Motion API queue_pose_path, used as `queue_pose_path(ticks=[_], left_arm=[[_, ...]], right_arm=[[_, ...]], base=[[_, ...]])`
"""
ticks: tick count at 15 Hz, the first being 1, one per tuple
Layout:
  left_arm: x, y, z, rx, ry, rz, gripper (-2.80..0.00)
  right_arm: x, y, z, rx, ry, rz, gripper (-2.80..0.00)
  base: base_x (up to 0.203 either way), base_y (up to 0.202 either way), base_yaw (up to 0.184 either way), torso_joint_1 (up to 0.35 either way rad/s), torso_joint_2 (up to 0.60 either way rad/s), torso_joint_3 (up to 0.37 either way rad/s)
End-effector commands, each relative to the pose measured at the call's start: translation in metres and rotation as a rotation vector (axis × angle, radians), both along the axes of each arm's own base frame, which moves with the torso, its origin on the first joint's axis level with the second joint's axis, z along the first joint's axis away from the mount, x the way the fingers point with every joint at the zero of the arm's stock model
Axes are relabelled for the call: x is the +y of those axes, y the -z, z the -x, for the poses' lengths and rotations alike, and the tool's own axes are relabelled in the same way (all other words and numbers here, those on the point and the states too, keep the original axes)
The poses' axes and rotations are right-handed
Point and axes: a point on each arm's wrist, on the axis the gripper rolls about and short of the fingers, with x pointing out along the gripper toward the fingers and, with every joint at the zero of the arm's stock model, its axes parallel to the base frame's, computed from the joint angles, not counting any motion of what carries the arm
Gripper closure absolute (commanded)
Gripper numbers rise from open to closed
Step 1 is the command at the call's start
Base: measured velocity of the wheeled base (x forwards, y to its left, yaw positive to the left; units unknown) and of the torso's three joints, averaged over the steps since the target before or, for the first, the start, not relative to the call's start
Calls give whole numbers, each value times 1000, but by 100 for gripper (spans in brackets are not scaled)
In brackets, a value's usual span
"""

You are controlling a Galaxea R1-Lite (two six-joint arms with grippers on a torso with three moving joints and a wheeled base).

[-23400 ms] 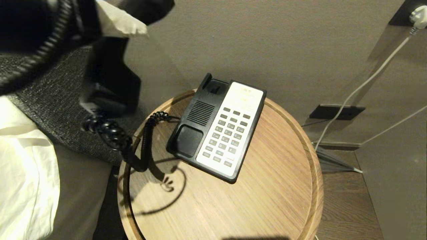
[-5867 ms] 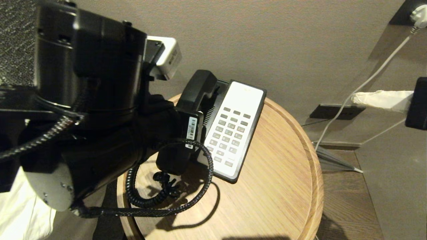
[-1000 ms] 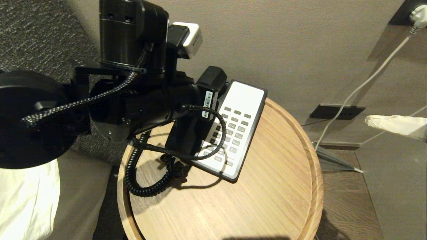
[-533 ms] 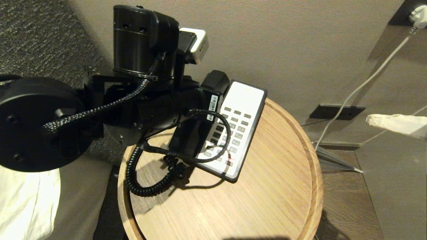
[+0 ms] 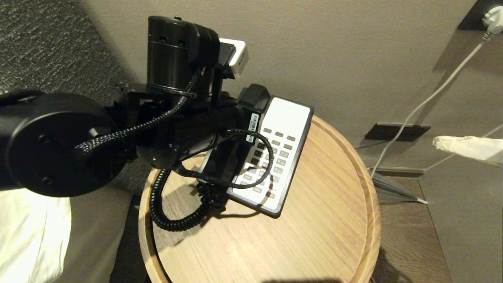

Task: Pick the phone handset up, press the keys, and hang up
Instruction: Put the handset back, then end the call using the dial pad

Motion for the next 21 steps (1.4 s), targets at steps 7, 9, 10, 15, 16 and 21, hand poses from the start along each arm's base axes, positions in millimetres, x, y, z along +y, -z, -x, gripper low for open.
queue_pose_path(ticks=[7,9,10,15,16,21], left_arm=[[-1,-3,-5,-17,-9,16,-280],[1,-15,-2,-43,-7,44,-280],[4,-18,0,-51,-7,52,-280],[37,-50,33,-115,-8,120,-280],[46,-54,41,-124,-8,129,-280],[89,-67,84,-170,-10,208,0]], right_arm=[[0,7,1,19,-1,10,0],[-2,12,2,28,-1,19,0],[-2,13,3,30,-1,20,0],[2,14,2,38,-23,29,0],[4,14,2,39,-35,31,0],[25,6,-15,69,-136,27,0]], base=[[0,0,0,0,0,0],[0,0,0,0,0,0],[0,0,0,0,0,0],[0,0,0,0,0,0],[0,0,0,0,0,0],[0,0,0,0,0,0]])
